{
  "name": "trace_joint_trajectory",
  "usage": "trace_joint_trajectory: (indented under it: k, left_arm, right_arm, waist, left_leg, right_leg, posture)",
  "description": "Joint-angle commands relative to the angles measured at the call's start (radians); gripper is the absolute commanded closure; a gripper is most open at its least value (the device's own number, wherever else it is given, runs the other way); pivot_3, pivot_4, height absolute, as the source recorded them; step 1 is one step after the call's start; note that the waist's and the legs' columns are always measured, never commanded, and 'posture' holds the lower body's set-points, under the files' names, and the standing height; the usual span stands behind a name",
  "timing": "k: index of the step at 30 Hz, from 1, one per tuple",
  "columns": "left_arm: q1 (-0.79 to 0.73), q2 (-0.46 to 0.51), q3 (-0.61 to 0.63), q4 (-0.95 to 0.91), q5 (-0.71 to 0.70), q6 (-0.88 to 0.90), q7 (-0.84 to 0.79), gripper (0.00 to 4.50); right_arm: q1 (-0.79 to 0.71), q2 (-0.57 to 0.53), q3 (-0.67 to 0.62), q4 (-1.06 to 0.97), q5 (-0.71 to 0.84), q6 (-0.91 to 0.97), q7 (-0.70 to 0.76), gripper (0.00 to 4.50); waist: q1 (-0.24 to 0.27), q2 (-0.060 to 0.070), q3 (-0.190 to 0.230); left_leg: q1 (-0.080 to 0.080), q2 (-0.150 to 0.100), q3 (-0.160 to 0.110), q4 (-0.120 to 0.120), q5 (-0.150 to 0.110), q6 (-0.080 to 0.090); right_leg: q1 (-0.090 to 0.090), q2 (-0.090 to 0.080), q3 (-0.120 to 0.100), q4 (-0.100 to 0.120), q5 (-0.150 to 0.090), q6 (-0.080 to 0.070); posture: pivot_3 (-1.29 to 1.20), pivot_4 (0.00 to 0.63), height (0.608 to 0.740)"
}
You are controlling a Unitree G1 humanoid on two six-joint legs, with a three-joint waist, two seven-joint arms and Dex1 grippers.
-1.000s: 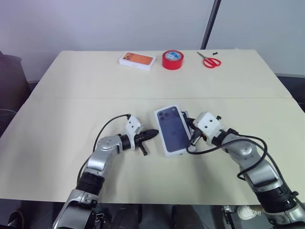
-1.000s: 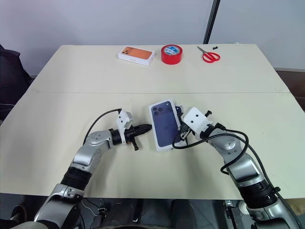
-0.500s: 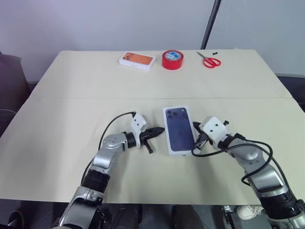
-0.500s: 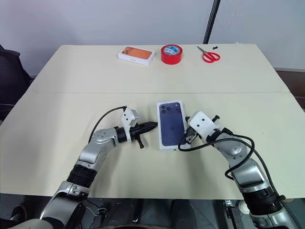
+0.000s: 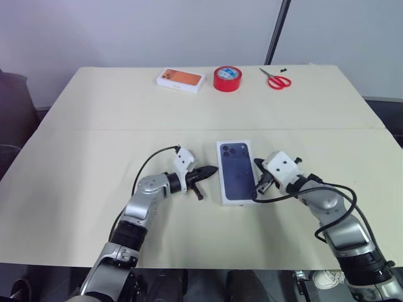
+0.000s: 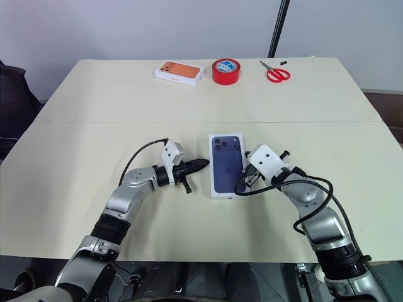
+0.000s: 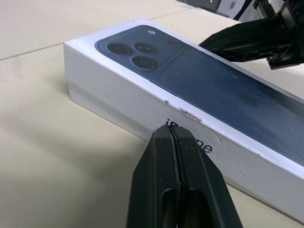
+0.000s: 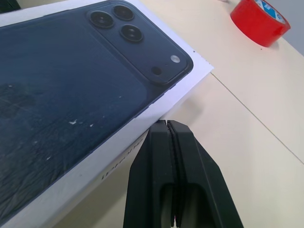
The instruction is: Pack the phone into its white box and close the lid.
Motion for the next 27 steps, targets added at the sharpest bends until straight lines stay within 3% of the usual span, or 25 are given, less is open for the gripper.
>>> trace_joint_trajectory:
  k: [1,17,27]
  left_arm:
    - [-0.028,-0.021,0.007,-0.006,-0.014,-0.011,0.008,4.5]
    - [-0.083,-0.063,0.015,0.055,-0.001,-0.038,0.038,4.5]
    - [-0.046,-0.04,0.008,0.034,0.008,-0.024,0.038,4.5]
  right_arm:
    - [-0.031,0.017,-0.013,-0.002,-0.008,-0.016,-0.006,4.46]
    - [-0.087,0.088,-0.004,0.035,-0.024,0.017,-0.026,4.46]
    - [-0.068,0.062,0.032,0.066,-0.109,0.021,-0.019,4.46]
  waist:
    - [0.0,0.0,0.0]
    - [0.0,0.0,0.0]
    - [-0.001,0.0,0.0]
  left_leg:
    - [0.0,0.0,0.0,0.0,0.0,0.0]
    - [0.0,0.0,0.0,0.0,0.0,0.0]
    - [0.0,0.0,0.0,0.0,0.0,0.0]
  right_leg:
    - [0.0,0.0,0.0,0.0,0.0,0.0]
    - [0.0,0.0,0.0,0.0,0.0,0.0]
    - [0.0,0.0,0.0,0.0,0.0,0.0]
  posture:
    - [0.0,0.15,0.74]
    - [0.0,0.15,0.74]
    - [0.0,0.15,0.74]
